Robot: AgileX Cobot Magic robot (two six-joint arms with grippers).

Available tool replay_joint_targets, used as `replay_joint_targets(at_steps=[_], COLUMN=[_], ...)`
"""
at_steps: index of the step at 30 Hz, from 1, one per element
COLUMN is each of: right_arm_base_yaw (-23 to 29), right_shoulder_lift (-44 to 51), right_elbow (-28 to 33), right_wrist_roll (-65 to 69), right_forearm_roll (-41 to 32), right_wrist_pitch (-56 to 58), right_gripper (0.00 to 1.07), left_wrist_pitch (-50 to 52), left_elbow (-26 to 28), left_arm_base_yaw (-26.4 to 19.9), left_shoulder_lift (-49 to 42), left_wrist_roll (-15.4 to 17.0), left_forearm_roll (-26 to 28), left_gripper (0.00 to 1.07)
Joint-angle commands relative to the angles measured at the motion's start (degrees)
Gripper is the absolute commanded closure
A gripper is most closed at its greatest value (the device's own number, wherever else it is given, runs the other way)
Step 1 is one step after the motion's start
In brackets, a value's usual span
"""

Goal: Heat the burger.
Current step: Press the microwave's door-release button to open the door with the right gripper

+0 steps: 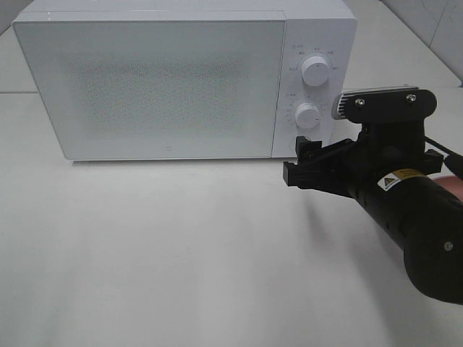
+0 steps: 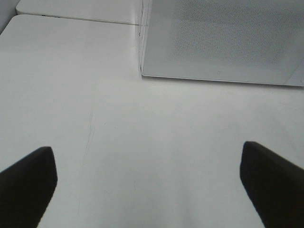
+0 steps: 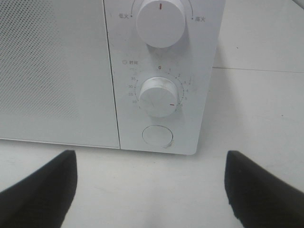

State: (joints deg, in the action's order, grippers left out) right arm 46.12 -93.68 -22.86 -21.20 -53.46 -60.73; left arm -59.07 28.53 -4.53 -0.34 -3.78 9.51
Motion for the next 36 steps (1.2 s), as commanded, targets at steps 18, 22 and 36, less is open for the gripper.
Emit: replay_joint_targets(at_steps=[18, 22, 36], right_arm_base_yaw=[0.06, 0.06, 0.06], right_shoulder_lift=[0.23, 0.23, 0.23], right_elbow=[-0.52, -0.52, -0.52], right_wrist_roll=[53.57, 63.94, 85.66], right_forearm_roll=[0.29, 0.29, 0.23], right_wrist_pitch=[-0.34, -0.34, 1.60], right_gripper=[0.61, 0.69, 1.07], left_wrist_pitch=[0.11, 0.11, 0.11], left_elbow=[-0.11, -0.11, -0.11], left_arm_base_yaw=[-0.11, -0.11, -0.11], left_shoulder_lift=[-0.97, -0.97, -0.97], left_wrist_roll=[0.23, 0.23, 0.23], left_forearm_roll=[0.17, 0.17, 0.17], left_gripper=[0.06, 0.06, 0.06])
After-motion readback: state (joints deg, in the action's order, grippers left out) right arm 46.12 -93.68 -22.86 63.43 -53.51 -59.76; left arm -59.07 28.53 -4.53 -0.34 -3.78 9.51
